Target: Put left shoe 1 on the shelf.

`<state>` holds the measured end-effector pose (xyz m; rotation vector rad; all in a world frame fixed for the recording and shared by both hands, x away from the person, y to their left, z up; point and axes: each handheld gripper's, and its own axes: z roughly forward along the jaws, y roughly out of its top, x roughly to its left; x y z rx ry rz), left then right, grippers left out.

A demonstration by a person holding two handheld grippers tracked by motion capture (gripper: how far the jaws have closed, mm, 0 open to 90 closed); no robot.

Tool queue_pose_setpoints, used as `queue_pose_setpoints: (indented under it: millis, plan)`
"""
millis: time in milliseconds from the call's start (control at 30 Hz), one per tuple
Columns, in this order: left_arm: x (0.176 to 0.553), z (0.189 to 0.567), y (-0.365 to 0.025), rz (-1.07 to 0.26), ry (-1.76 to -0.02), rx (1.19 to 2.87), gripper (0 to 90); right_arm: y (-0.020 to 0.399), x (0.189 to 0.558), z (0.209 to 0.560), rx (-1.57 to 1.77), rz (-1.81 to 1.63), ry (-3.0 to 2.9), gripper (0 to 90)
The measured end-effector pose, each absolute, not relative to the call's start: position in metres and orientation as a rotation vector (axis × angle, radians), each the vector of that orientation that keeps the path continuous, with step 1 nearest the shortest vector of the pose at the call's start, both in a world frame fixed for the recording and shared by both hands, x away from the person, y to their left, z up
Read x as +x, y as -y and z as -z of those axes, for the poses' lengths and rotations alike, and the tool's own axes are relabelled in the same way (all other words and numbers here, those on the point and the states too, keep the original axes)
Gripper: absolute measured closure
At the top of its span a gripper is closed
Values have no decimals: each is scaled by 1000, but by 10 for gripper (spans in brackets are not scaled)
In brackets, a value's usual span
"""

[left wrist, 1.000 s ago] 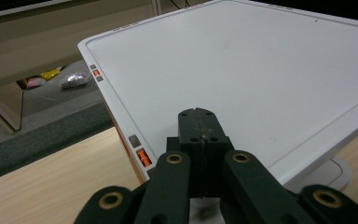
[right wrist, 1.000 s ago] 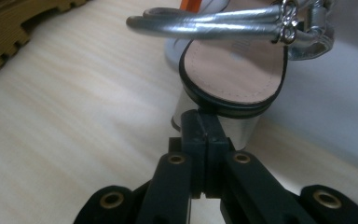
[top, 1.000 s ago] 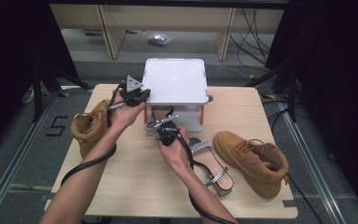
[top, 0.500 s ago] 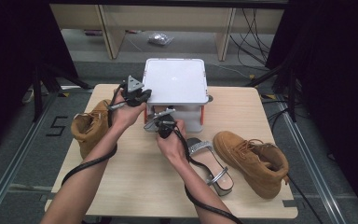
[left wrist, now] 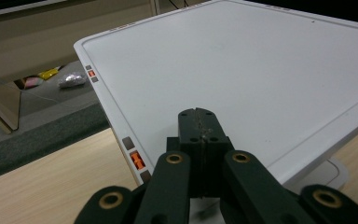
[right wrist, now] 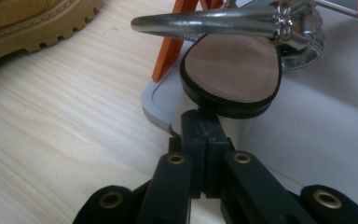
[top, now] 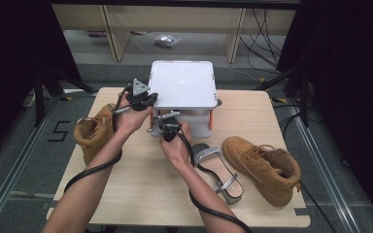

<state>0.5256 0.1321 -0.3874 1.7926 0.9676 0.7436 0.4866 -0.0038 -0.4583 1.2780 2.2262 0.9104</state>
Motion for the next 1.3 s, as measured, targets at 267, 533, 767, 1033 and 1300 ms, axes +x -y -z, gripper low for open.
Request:
queue_pose_setpoints:
  millis: [267, 533, 767, 1033, 1300]
  plan:
    - [526, 387, -132, -738, -972, 1792, 898, -1, 490, 460, 1266, -918, -2217, 900]
    - [526, 387, -132, -736, -973, 1798, 899, -5, 493, 462, 1258, -919, -2208, 900]
    - [526, 386, -132, -734, -978, 1798, 899, -6, 495, 464, 1258, -912, -2199, 900]
    - [526, 386, -132, -731, -979, 1796, 899, -6, 498, 471, 1273, -906, -2194, 900]
    - [526, 386, -132, -730, -980, 1795, 899, -6, 502, 475, 1262, -892, -2197, 900]
